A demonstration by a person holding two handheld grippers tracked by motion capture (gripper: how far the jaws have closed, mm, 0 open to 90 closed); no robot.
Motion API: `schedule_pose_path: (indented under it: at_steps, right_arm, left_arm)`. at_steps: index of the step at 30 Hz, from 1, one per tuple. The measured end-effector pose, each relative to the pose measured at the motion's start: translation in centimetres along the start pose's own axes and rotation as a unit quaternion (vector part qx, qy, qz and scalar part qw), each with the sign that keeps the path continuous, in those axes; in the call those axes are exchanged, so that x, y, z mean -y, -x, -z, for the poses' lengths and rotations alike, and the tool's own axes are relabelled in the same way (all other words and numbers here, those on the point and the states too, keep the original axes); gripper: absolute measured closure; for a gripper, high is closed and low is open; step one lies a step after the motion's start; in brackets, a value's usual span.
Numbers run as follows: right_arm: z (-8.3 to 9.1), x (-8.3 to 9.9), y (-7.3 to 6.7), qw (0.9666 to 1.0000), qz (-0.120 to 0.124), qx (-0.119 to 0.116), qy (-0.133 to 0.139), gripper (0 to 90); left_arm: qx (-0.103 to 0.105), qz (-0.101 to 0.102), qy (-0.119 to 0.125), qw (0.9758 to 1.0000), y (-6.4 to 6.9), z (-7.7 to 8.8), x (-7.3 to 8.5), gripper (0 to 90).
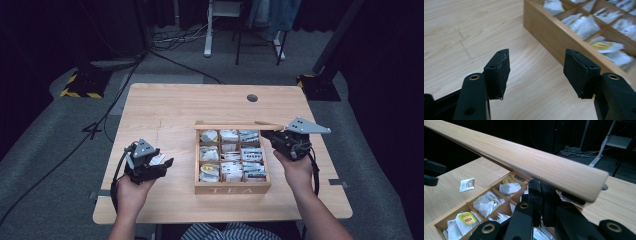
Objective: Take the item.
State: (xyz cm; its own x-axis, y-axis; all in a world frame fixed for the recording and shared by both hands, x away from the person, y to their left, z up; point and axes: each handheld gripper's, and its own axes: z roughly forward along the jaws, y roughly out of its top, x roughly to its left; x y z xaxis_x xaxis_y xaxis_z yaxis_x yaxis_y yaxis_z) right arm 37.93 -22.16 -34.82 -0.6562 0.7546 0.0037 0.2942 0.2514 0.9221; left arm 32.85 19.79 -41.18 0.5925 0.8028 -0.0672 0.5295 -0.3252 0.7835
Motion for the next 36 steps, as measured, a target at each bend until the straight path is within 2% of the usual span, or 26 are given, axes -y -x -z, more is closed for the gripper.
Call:
schedule_pose_path:
  at_steps: [4, 6, 8, 10, 11, 12, 13, 16, 18, 20, 21, 23, 24, 25, 28, 33, 34, 36]
  right_arm:
    - [0.0, 0.0, 0.0, 1.0000, 0.000, 0.000, 0.001, 86.9]
    - [0.1, 0.0, 0.0, 1.0000, 0.000, -0.001, 0.000, 86.8]
    - [0.1, 0.1, 0.0, 1.0000, 0.001, -0.002, -0.001, 86.8]
    - [0.1, 0.1, 0.0, 1.0000, 0.001, -0.003, -0.003, 86.5]
    - [0.1, 0.1, 0.0, 1.0000, 0.000, -0.004, -0.003, 86.5]
    - [0.1, 0.1, 0.0, 1.0000, 0.001, -0.005, -0.002, 86.5]
    - [0.1, 0.1, 0.0, 1.0000, 0.001, -0.006, -0.002, 86.6]
    - [0.2, 0.0, -0.2, 1.0000, 0.003, -0.007, -0.001, 86.3]
    - [0.2, 0.0, -0.1, 0.9999, 0.003, -0.010, -0.001, 86.4]
    - [0.2, 0.0, -0.1, 0.9999, 0.004, -0.011, -0.002, 86.4]
    - [0.2, 0.0, -0.1, 0.9999, 0.004, -0.011, -0.002, 86.4]
    - [0.2, 0.0, -0.1, 0.9999, 0.004, -0.013, -0.003, 86.3]
    - [0.2, 0.0, -0.1, 0.9999, 0.005, -0.015, -0.004, 86.1]
    - [0.2, 0.0, -0.1, 0.9999, 0.005, -0.015, -0.005, 86.1]
    - [0.2, 0.0, -0.1, 0.9998, 0.006, -0.016, -0.007, 86.0]
    - [0.2, 0.1, -0.1, 0.9997, 0.006, -0.018, -0.012, 85.8]
    - [0.2, 0.1, -0.1, 0.9997, 0.007, -0.019, -0.013, 85.8]
    - [0.2, 0.1, -0.1, 0.9997, 0.008, -0.019, -0.016, 85.6]
  left_arm:
    - [0.026, -0.016, 0.003, 0.9995, 1.8, 0.2, 0.6, 38.7]
    - [0.030, -0.037, -0.007, 0.9989, 2.7, -0.2, 1.1, 38.8]
    - [0.037, -0.038, -0.013, 0.9985, 3.2, -0.7, 1.5, 38.8]
    - [0.045, -0.048, -0.029, 0.9974, 3.6, -1.5, 2.0, 38.7]
    - [0.047, -0.060, -0.040, 0.9963, 3.9, -1.9, 2.3, 38.7]
    - [0.050, -0.060, -0.044, 0.9959, 4.1, -2.2, 2.5, 38.6]
    - [0.054, -0.069, -0.053, 0.9947, 4.2, -2.5, 2.8, 38.6]
    - [0.063, -0.077, -0.076, 0.9922, 4.6, -3.2, 3.3, 38.6]
    - [0.080, -0.077, -0.099, 0.9889, 4.7, -3.8, 3.4, 37.6]
    - [0.082, -0.089, -0.118, 0.9856, 5.0, -4.4, 3.7, 37.5]
    - [0.084, -0.097, -0.130, 0.9832, 5.2, -4.7, 3.8, 37.5]
    - [0.077, -0.110, -0.144, 0.9805, 5.5, -5.3, 4.0, 37.6]
    - [0.079, -0.107, -0.145, 0.9804, 5.5, -5.5, 4.1, 37.5]
    - [0.084, -0.105, -0.151, 0.9793, 5.5, -5.7, 4.2, 37.4]
    - [0.086, -0.102, -0.160, 0.9781, 5.4, -6.2, 4.5, 37.3]
    - [0.085, -0.098, -0.159, 0.9788, 5.1, -6.4, 4.7, 35.5]
    - [0.083, -0.100, -0.152, 0.9798, 5.1, -6.5, 4.9, 34.3]
    - [0.085, -0.116, -0.136, 0.9802, 5.0, -6.6, 5.3, 29.6]
